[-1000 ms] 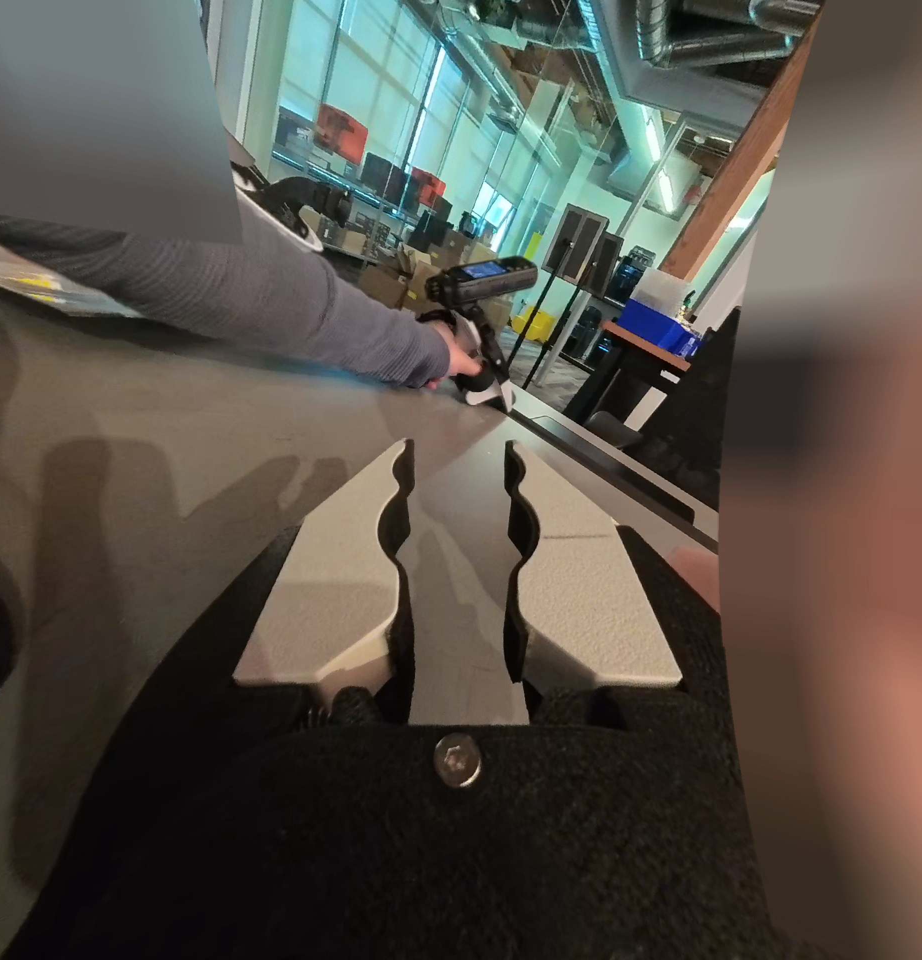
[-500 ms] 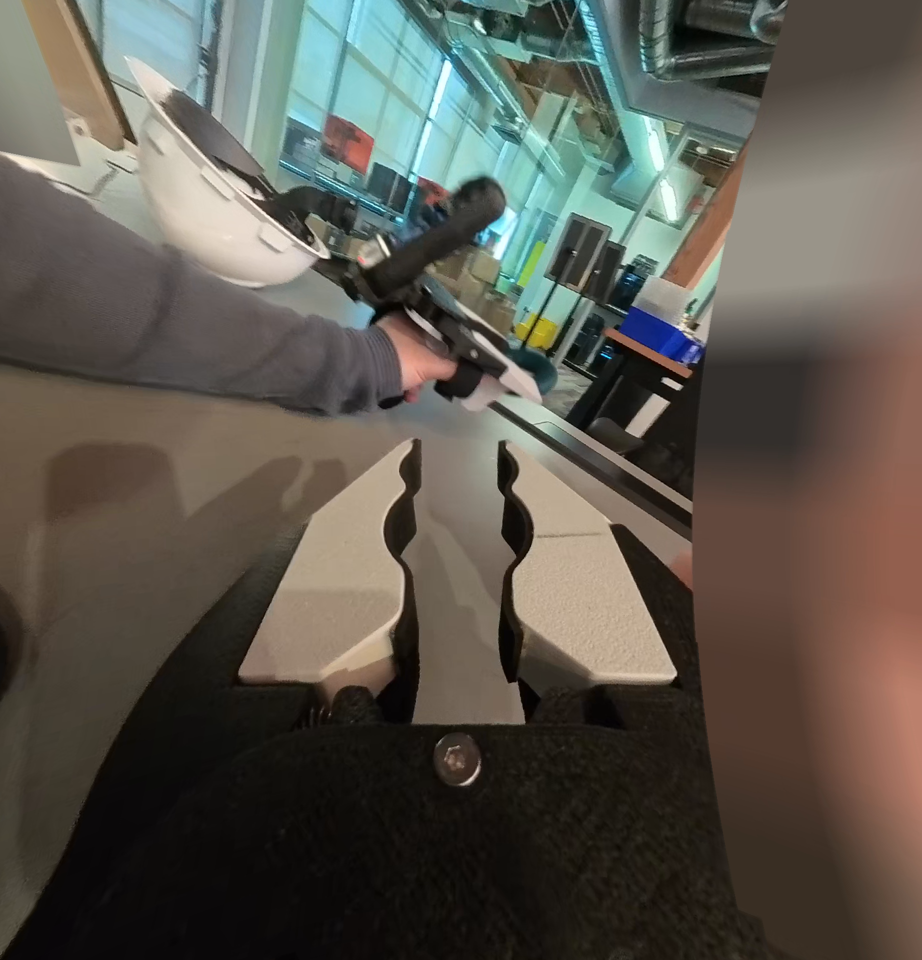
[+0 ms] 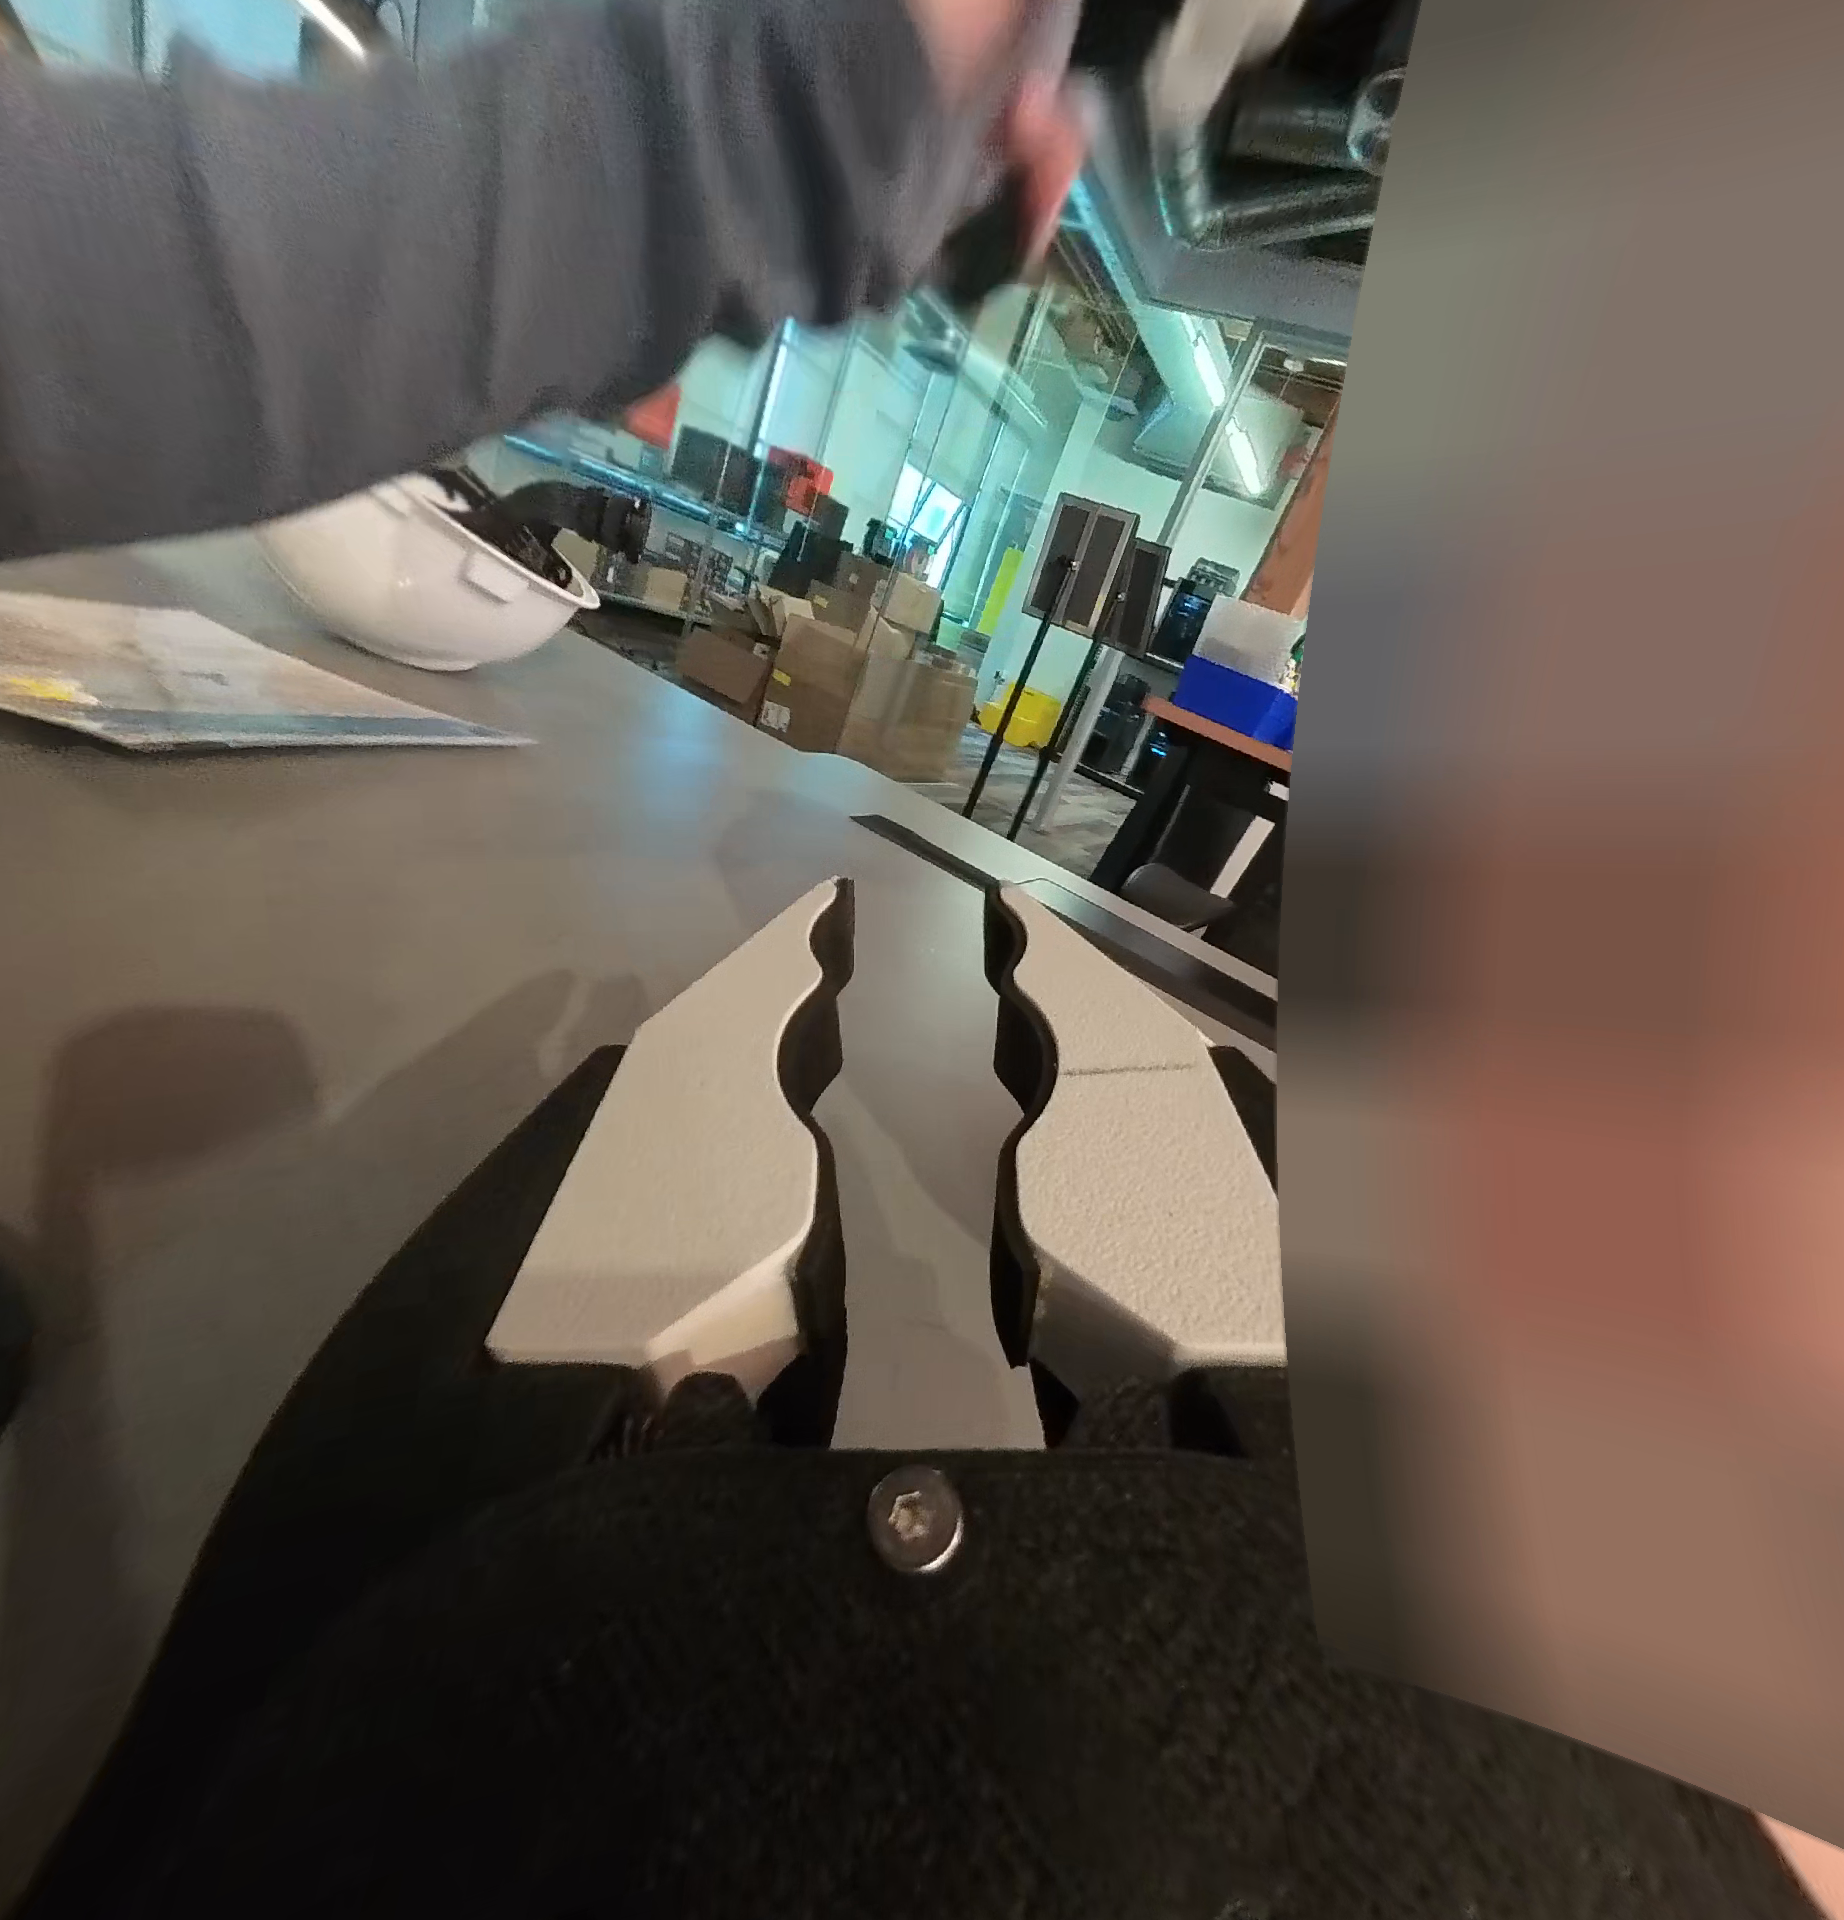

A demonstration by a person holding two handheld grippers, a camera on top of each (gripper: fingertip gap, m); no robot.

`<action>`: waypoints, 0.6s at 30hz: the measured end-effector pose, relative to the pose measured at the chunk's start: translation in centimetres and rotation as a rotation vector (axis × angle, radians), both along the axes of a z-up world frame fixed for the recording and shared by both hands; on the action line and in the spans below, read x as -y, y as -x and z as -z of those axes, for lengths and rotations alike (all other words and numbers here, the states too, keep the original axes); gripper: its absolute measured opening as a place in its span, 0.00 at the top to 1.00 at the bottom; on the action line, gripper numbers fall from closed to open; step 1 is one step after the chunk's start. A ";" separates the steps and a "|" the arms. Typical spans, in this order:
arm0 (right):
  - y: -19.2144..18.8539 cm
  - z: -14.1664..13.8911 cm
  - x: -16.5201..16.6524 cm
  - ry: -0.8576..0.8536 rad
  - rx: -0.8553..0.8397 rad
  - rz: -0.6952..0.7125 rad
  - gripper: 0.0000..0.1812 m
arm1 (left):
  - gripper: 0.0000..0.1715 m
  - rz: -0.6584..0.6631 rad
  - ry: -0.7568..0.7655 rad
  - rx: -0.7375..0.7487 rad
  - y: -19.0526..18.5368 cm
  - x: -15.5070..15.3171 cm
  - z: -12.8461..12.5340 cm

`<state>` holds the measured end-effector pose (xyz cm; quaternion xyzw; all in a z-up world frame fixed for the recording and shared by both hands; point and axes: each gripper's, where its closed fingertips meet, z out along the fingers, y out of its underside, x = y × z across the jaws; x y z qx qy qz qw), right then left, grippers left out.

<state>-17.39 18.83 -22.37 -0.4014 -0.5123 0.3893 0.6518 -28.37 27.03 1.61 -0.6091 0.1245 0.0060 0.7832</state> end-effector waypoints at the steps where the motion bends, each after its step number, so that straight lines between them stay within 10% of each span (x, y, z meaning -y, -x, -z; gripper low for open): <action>1: 0.0 0.0 -0.1 0.008 -0.003 -0.001 0.87 | 0.51 0.055 -0.008 -0.003 -1.2 0.0 -1.8; 9: 0.0 0.1 -0.3 0.053 -0.007 -0.018 0.87 | 0.51 0.511 0.208 -0.041 -11.1 -1.8 -7.7; 18: 0.7 0.6 0.5 0.058 0.012 -0.042 0.87 | 0.52 0.555 0.621 -0.124 -14.5 -8.5 -2.6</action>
